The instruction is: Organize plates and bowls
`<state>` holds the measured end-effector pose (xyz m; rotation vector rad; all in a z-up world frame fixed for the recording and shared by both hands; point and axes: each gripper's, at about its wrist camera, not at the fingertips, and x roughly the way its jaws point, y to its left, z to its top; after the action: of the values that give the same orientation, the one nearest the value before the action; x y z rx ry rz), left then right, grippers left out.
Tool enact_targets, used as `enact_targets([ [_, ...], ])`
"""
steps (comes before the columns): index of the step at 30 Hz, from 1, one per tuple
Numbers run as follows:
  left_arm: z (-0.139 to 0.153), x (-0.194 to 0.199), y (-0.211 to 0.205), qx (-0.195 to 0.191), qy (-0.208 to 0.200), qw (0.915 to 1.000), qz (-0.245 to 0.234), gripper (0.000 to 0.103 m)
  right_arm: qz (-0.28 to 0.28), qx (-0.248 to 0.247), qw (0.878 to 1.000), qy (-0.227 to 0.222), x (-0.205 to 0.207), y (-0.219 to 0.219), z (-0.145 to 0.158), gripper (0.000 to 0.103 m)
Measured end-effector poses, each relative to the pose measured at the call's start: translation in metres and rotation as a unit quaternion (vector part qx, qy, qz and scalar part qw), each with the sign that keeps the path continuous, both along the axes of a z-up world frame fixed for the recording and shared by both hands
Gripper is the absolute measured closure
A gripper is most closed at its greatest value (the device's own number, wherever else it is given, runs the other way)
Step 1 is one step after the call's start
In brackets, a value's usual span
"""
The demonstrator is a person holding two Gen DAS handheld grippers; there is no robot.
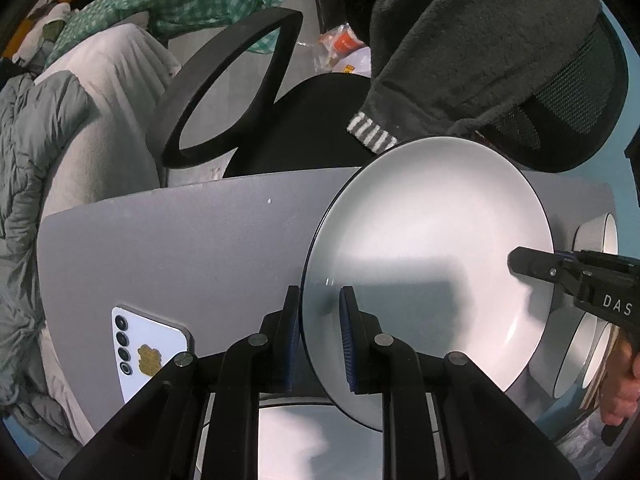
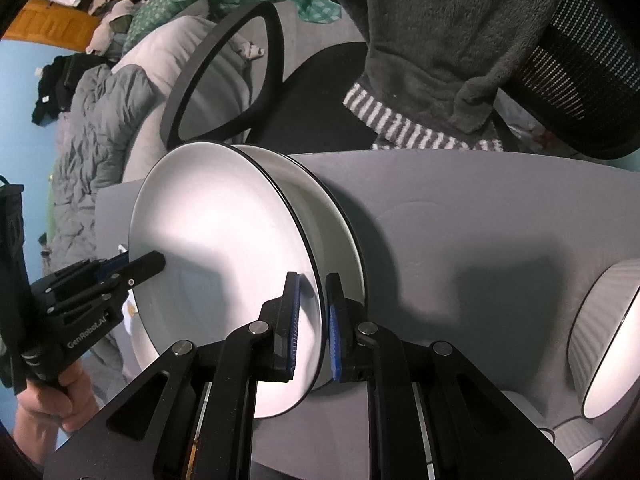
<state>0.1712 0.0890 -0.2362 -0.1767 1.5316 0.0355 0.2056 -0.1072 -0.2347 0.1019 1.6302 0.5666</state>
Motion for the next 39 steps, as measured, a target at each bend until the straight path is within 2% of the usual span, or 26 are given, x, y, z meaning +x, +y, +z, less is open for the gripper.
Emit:
enact_targets([
  [2,0.001,0.000,-0.002,-0.005,-0.003,1.0000,-0.005,0.085,-0.002,-0.004,1.000,0.003,0.001,-0.001,-0.003,0.090],
  [7,0.000,0.001,-0.010,0.010,-0.004,0.9996,-0.024,0.085,-0.006,-0.019,1.000,0.010,0.002,-0.004,-0.003,0.089],
  [12,0.002,-0.002,-0.011,0.013,-0.007,0.9992,-0.036,0.084,0.000,-0.021,1.000,0.017,0.001,-0.001,-0.002,0.081],
  [13,0.002,-0.003,-0.010,0.011,-0.008,0.9992,-0.036,0.082,-0.001,-0.021,1.000,0.020,0.000,-0.001,-0.001,0.080],
  [16,0.005,-0.006,-0.009,0.009,-0.015,0.9992,-0.037,0.074,-0.002,-0.013,0.999,0.029,-0.001,0.000,0.001,0.069],
  [19,0.009,-0.010,-0.006,0.002,-0.021,0.9990,-0.039,0.072,-0.007,-0.020,0.999,0.033,-0.003,0.000,0.004,0.067],
  [21,0.011,-0.013,-0.004,-0.002,-0.025,0.9989,-0.039,0.063,-0.011,-0.020,0.999,0.037,-0.004,0.000,0.005,0.065],
  [26,0.018,-0.022,0.003,-0.021,-0.031,0.9986,-0.037,0.055,-0.022,-0.027,0.998,0.048,-0.007,0.000,0.007,0.062],
  [28,0.021,-0.026,0.006,-0.030,-0.037,0.9983,-0.035,0.050,-0.019,-0.041,0.998,0.038,-0.010,0.000,0.011,0.053],
  [29,0.023,-0.028,0.008,-0.034,-0.039,0.9981,-0.034,0.049,-0.018,-0.052,0.998,0.029,-0.011,0.000,0.014,0.044],
  [31,0.025,-0.033,0.012,-0.042,-0.042,0.9977,-0.032,0.049,-0.014,-0.060,0.998,0.009,-0.014,0.000,0.018,0.043],
  [37,0.031,-0.050,0.028,-0.044,-0.050,0.9969,-0.042,0.049,-0.016,-0.062,0.998,-0.003,-0.027,-0.004,0.023,0.043],
  [39,0.032,-0.057,0.035,-0.041,-0.050,0.9968,-0.047,0.044,-0.018,-0.055,0.998,-0.008,-0.036,-0.005,0.026,0.043],
])
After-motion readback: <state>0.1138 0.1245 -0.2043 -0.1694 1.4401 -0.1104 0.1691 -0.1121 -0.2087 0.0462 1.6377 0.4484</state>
